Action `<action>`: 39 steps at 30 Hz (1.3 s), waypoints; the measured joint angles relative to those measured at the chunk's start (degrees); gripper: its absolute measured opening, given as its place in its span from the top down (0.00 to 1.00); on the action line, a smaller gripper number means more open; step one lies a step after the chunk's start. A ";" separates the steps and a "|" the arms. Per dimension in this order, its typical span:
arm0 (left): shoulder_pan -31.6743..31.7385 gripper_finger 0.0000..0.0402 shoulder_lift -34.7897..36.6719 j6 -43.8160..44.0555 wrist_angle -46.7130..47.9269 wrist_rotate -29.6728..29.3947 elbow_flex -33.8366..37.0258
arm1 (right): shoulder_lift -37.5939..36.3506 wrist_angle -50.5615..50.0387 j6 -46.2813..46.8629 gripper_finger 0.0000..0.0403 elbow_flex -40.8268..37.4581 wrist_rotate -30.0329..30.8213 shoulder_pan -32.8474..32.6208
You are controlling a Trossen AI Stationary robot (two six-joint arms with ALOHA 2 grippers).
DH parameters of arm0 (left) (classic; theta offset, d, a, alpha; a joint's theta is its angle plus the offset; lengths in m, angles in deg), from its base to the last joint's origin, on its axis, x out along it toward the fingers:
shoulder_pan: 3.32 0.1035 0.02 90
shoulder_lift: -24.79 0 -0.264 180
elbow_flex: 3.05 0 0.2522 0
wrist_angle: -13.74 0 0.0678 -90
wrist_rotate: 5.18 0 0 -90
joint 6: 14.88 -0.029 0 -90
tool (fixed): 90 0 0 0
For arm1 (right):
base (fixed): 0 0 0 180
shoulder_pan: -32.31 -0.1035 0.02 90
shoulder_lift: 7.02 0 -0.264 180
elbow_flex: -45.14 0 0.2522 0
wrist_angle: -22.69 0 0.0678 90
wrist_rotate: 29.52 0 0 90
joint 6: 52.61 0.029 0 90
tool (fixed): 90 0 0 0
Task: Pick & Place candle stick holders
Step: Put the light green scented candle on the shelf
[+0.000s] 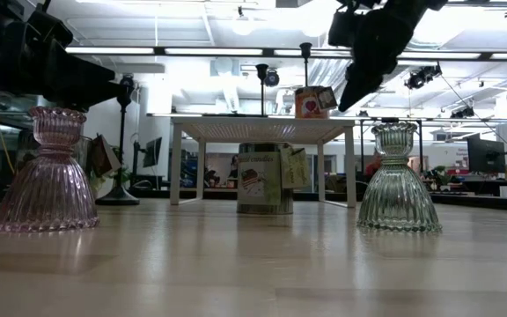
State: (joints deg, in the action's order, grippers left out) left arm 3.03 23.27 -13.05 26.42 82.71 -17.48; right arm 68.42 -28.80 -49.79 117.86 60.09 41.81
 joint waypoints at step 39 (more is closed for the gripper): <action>0.00 0.34 0.01 0.00 0.00 0.00 0.00 | 22.65 84.16 -6.92 0.03 -30.14 -4.38 -4.08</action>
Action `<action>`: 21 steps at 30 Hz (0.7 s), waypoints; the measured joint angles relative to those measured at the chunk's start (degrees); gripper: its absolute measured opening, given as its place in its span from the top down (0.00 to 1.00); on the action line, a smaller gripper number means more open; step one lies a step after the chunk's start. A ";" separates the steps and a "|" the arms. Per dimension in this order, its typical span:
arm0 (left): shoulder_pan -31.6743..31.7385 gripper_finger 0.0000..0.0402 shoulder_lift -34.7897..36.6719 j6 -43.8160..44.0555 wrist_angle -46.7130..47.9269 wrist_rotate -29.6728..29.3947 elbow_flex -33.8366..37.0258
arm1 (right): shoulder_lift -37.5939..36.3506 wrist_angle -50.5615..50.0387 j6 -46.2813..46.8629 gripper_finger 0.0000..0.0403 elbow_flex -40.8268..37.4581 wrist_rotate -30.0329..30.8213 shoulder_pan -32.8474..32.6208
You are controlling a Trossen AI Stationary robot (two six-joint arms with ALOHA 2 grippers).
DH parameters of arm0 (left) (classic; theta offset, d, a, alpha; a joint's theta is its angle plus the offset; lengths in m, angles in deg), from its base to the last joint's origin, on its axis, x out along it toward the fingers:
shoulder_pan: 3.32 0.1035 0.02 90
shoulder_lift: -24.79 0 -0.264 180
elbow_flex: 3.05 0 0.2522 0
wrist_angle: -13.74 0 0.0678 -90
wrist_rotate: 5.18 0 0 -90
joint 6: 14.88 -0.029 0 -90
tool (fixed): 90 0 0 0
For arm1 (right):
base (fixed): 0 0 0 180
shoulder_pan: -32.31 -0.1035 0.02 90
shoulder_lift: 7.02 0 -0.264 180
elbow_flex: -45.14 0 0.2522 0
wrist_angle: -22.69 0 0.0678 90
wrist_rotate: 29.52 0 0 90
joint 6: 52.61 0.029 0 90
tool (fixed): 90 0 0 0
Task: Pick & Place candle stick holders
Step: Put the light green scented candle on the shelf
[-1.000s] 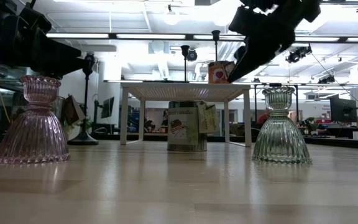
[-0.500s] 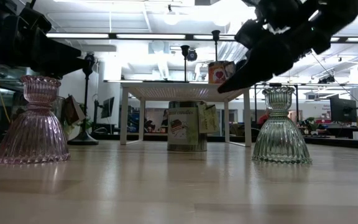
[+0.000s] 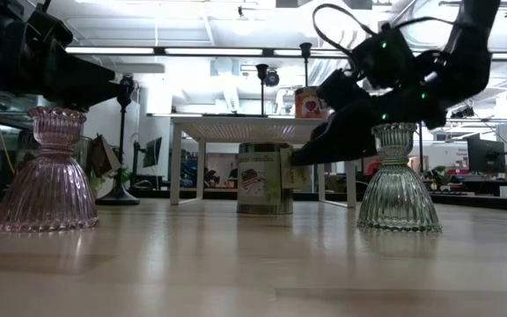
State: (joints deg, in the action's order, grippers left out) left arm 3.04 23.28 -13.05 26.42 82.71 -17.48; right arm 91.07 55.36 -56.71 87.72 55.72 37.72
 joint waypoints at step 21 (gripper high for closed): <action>0.01 0.34 0.01 -0.01 0.00 0.00 0.00 | 19.18 22.44 1.46 0.03 5.72 -3.20 -0.22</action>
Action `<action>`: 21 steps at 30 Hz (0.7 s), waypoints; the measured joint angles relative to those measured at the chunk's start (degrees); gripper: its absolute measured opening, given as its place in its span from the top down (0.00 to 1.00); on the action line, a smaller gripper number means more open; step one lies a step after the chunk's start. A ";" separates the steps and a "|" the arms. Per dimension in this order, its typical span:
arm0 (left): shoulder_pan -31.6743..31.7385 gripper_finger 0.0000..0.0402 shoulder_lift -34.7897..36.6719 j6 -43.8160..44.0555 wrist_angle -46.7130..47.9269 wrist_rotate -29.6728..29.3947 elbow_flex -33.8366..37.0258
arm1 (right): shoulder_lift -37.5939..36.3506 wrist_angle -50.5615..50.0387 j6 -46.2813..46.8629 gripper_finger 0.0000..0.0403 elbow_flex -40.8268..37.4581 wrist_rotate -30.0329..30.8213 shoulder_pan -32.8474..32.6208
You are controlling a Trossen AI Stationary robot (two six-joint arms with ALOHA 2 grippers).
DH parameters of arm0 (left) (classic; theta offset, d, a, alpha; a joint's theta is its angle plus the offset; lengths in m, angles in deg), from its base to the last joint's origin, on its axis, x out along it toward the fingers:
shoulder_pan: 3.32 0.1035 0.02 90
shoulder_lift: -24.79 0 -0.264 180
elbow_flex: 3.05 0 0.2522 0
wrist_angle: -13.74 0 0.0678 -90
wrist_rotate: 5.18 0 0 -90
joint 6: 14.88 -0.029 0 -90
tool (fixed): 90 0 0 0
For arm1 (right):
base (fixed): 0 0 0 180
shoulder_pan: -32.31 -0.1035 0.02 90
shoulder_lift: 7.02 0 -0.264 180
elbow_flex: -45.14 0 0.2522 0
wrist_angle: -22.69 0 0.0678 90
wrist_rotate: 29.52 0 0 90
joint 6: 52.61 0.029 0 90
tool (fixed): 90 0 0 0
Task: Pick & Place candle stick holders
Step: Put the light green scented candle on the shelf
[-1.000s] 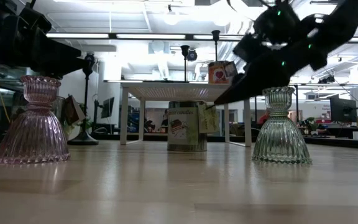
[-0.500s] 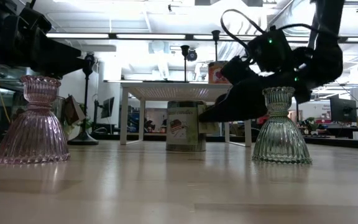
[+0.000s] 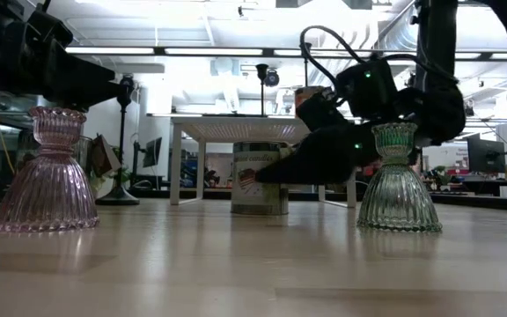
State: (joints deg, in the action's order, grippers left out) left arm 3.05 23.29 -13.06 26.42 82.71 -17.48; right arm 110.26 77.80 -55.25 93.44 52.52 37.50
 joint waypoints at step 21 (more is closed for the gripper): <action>0.00 0.34 0.00 0.02 0.00 0.00 0.00 | 1.40 -1.82 2.40 0.13 3.77 -2.87 -1.49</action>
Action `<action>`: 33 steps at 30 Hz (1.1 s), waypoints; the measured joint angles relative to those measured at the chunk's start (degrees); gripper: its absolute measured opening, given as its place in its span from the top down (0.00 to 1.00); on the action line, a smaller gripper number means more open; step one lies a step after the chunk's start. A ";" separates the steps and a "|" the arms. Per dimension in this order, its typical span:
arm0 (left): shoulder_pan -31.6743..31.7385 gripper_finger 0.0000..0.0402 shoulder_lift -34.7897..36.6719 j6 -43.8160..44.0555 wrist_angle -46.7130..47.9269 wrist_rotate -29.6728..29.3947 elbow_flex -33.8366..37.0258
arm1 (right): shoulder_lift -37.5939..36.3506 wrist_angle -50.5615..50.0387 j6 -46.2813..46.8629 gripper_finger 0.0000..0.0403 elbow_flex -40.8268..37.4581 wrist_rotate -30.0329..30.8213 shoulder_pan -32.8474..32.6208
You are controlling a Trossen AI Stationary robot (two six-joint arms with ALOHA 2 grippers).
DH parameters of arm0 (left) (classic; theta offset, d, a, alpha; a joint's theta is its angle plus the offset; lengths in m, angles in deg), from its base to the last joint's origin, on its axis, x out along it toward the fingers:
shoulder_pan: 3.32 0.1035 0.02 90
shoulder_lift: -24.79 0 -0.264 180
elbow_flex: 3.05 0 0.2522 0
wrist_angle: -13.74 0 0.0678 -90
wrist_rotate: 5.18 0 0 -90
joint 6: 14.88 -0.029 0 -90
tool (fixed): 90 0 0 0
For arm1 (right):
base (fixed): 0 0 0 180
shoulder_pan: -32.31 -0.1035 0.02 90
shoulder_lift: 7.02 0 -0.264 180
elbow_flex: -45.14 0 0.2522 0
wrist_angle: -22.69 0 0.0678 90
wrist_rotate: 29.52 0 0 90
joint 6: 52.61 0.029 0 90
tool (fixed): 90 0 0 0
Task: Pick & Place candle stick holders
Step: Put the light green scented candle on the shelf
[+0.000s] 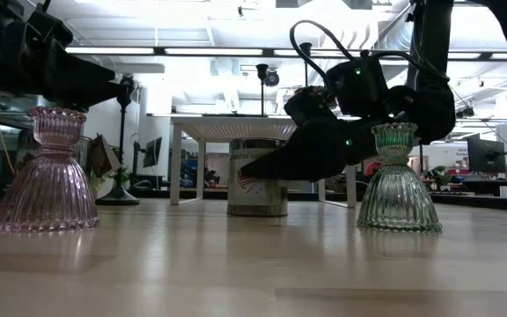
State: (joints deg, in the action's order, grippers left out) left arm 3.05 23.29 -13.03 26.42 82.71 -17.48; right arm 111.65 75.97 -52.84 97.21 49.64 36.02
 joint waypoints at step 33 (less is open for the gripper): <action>0.00 0.34 -0.04 -0.01 0.00 -0.13 0.00 | -25.92 -35.96 -7.78 0.12 15.12 16.55 2.84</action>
State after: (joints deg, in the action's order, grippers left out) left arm 3.05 23.25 -13.04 26.42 82.58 -17.48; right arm 85.73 40.02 -60.62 112.33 66.19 38.86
